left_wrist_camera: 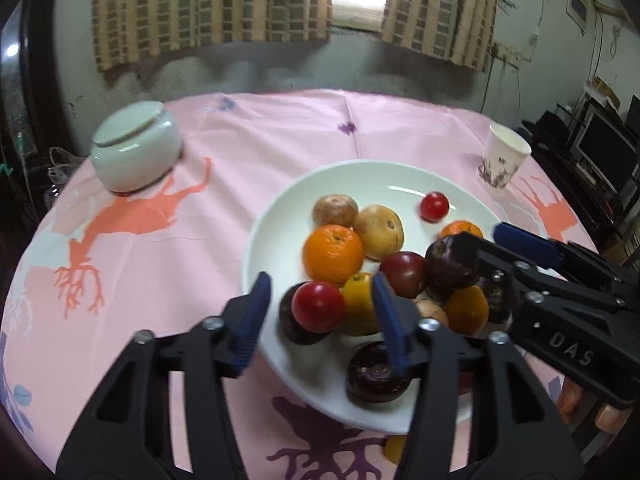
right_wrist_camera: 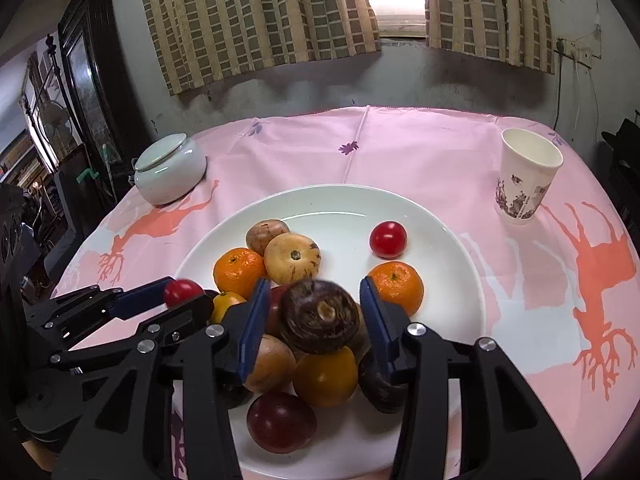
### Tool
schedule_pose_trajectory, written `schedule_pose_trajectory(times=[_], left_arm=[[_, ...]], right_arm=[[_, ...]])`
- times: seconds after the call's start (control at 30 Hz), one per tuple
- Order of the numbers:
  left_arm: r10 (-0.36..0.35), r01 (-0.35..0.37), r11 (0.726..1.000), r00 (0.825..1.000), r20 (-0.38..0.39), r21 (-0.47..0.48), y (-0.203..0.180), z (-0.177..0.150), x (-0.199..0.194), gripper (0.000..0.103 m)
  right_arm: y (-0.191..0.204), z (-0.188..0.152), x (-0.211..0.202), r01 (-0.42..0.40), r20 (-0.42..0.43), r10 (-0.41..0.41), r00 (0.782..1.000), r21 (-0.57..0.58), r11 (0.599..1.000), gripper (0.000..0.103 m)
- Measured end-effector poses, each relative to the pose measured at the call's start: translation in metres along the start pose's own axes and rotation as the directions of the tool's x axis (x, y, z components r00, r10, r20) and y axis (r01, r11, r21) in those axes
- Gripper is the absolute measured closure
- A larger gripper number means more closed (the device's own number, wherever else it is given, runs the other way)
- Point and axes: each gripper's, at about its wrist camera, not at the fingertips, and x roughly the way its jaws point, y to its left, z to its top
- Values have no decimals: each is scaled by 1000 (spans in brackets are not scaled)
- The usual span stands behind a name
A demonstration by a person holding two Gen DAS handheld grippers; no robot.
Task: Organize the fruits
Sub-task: 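Place the tomato and brown fruit on the white plate and open both tools, then withdraw both open tools from the plate toward the remaining fruits, then grasp a red tomato with the left tool and lift it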
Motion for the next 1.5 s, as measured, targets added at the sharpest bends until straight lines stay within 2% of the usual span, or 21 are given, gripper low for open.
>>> schedule_pose_trajectory(times=[0.03, 0.07, 0.1, 0.23, 0.5, 0.63, 0.8, 0.97, 1.1, 1.2, 1.33, 1.43, 1.5], left_arm=[[0, 0, 1000, 1000, 17, 0, 2, -1, -7, 36], [4, -4, 1000, 1000, 29, 3, 4, -2, -13, 28], [11, -12, 1000, 999, 41, 5, 5, -3, -19, 26], [-2, 0, 1000, 998, 63, 22, 3, -13, -42, 26], [5, -20, 987, 995, 99, 158, -26, -55, -79, 21], [-22, 10, 982, 998, 66, 188, -37, -77, -87, 21], [-83, 75, 984, 996, 41, 161, -41, -99, -95, 17], [-128, 128, 983, 992, -9, 133, -36, -115, -85, 17], [-189, 203, 972, 975, -119, 118, -36, -122, -70, 17], [-162, 177, 970, 982, -98, 168, -43, -130, -69, 17], [-136, 159, 959, 984, -112, 236, -55, -139, -65, 17], [-146, 177, 953, 980, -139, 247, -58, -142, -60, 18], [-165, 198, 949, 975, -150, 247, -59, -143, -60, 23]], right_arm=[[-2, -1, -6, -5, 18, 5, 1000, 9, 1000, 46], [-3, -3, -13, -9, 33, 9, 999, 15, 1000, 38], [-5, -5, -20, -16, 42, 15, 999, 17, 1000, 38], [-14, -16, -44, -17, 39, 16, 999, 24, 1000, 38], [-33, -68, -83, -46, -6, 47, 999, 74, 996, 38], [-37, -90, -99, -32, -6, 33, 999, 86, 996, 38], [-37, -109, -112, -39, -7, 40, 999, 82, 996, 38], [-36, -120, -108, -40, -8, 41, 999, 54, 998, 38], [-33, -122, -109, -24, 9, 24, 1000, 12, 1000, 38], [-29, -123, -108, -31, 6, 31, 1000, -11, 999, 38], [-27, -125, -105, -24, -4, 24, 1000, -20, 1000, 38], [-25, -126, -105, -5, 6, 5, 1000, -38, 999, 38], [-25, -127, -104, -8, 2, 8, 1000, -41, 999, 38]])
